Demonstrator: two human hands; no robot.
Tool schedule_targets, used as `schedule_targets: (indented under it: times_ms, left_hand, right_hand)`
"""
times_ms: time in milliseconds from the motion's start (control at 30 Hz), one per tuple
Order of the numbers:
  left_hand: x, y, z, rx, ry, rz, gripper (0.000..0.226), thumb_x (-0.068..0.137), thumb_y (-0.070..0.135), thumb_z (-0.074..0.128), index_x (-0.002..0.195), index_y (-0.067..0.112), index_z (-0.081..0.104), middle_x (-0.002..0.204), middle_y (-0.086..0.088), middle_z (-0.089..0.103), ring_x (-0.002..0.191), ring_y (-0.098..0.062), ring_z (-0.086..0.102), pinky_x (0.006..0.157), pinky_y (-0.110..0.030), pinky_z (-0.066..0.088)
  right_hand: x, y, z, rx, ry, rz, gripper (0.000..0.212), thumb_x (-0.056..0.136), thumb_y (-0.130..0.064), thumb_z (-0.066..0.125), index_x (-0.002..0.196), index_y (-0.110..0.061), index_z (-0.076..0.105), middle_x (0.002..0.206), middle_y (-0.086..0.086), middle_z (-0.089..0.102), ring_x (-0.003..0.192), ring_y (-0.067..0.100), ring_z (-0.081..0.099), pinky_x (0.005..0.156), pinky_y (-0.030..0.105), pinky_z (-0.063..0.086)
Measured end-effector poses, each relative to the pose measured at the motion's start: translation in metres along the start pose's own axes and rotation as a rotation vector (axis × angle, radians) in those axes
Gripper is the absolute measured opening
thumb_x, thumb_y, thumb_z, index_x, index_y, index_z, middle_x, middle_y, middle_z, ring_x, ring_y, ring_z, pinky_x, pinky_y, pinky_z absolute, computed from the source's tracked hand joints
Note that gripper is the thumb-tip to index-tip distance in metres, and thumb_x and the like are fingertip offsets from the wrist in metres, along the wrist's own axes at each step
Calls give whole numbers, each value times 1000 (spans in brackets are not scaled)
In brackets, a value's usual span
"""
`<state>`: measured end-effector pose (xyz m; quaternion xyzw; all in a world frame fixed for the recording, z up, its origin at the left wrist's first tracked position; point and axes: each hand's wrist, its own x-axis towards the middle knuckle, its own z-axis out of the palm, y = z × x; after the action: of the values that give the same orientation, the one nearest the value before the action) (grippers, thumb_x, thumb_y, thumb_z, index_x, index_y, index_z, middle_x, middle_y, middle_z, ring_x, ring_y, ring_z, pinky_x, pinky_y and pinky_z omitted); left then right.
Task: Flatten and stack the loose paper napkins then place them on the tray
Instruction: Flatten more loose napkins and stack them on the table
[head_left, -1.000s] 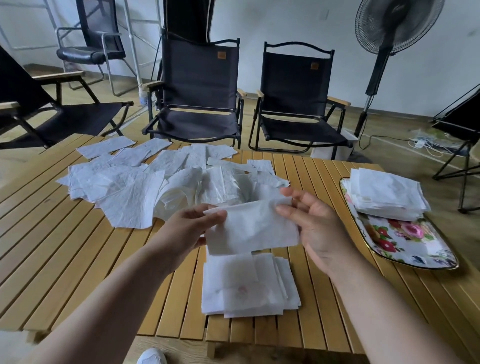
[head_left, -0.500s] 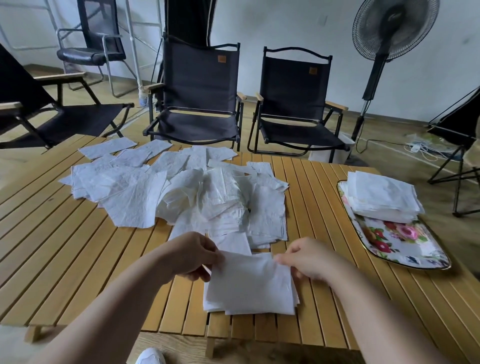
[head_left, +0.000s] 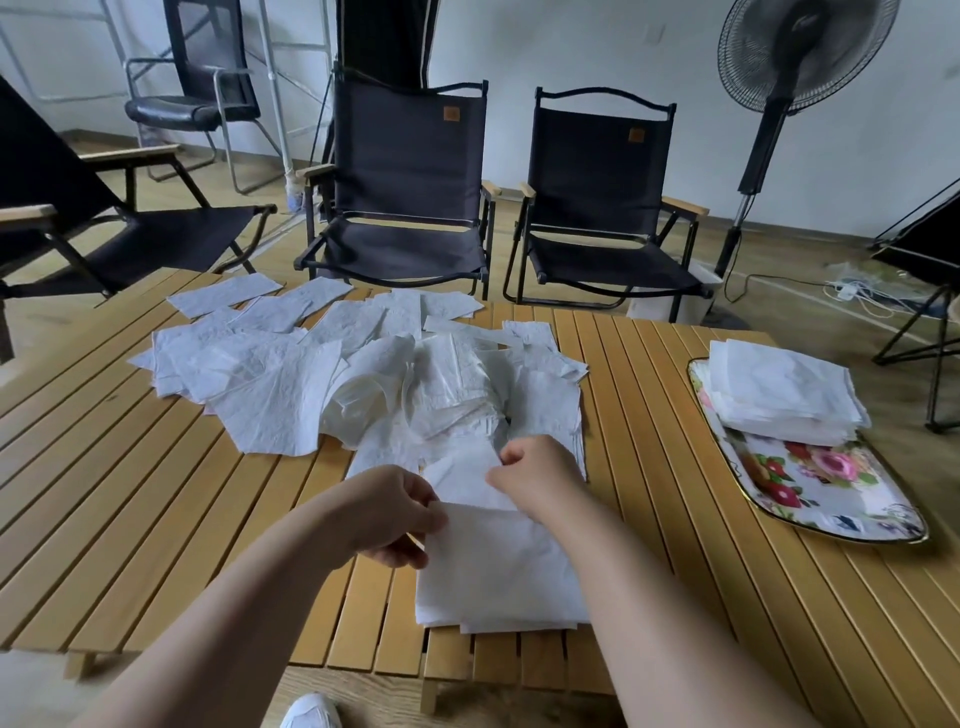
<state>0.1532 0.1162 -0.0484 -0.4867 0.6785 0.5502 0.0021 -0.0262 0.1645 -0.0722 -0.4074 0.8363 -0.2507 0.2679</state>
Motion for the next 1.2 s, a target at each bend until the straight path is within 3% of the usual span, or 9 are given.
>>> schedule_targets:
  times_ms: [300, 400, 500, 667, 733, 800, 900, 1067, 1200]
  left_hand:
    - [8, 1, 5, 169, -12, -52, 19, 96, 28, 64, 94, 9, 68, 81, -9, 74, 51, -11, 61, 47, -19, 46]
    - [10, 0, 5, 458, 199, 61, 39, 86, 56, 67, 99, 19, 66, 81, 4, 69, 66, -8, 62, 58, -21, 48]
    - [3, 5, 4, 101, 164, 265, 52, 74, 62, 73, 115, 32, 60, 102, 8, 69, 90, -7, 65, 69, -23, 48]
    - [-6, 12, 12, -112, -21, 372, 15, 87, 37, 73, 91, 23, 71, 66, 7, 66, 60, -8, 51, 56, -21, 41]
    - [-2, 8, 14, -99, -18, 284, 14, 90, 25, 73, 82, 14, 70, 57, 5, 59, 52, -9, 47, 51, -21, 39]
    - [0, 5, 15, -101, -4, 181, 13, 92, 20, 71, 86, 9, 70, 55, 2, 60, 48, -10, 50, 49, -21, 41]
    - [0, 3, 17, -74, -45, 78, 11, 94, 15, 67, 92, 4, 69, 62, -1, 67, 49, -12, 58, 49, -22, 47]
    - [-1, 5, 19, 170, -183, -46, 14, 97, 13, 61, 103, 3, 69, 84, -10, 77, 52, -12, 63, 49, -21, 49]
    - [5, 4, 19, 272, -167, -73, 12, 96, 16, 62, 92, 8, 70, 78, -8, 77, 52, -12, 62, 47, -19, 47]
  right_hand:
    - [-17, 22, -56, 299, 378, -203, 6, 96, -23, 63, 91, -19, 66, 86, -5, 68, 78, 17, 62, 58, 27, 42]
    - [-29, 29, -68, 389, 238, -233, 3, 94, -26, 69, 93, -24, 72, 89, -6, 73, 82, 13, 67, 65, 28, 49]
    - [-36, 33, -72, 471, 8, -252, 5, 90, -21, 75, 94, -18, 76, 92, 5, 77, 81, 16, 69, 73, 32, 51]
    - [-43, 33, -68, 453, -282, -240, 19, 87, -6, 76, 105, -12, 72, 97, 2, 78, 85, 10, 72, 75, 20, 56]
    - [-41, 36, -70, 336, -389, -162, 26, 85, -8, 79, 110, -15, 71, 106, 5, 77, 95, 16, 74, 82, 26, 58]
    - [-40, 40, -74, 130, -485, -68, 22, 86, -16, 78, 108, -15, 72, 104, 4, 77, 88, 15, 73, 71, 24, 53]
    - [-36, 48, -70, -62, -481, 7, 12, 90, -20, 74, 98, -12, 74, 90, 3, 73, 65, 6, 63, 58, 22, 43]
    - [-29, 53, -56, -148, -450, 72, 8, 91, -22, 73, 89, -16, 67, 76, -2, 68, 57, 5, 62, 52, 21, 44]
    - [-26, 51, -42, -161, -416, 91, 18, 89, -24, 76, 94, -15, 61, 81, 2, 68, 57, 7, 61, 49, 21, 46]
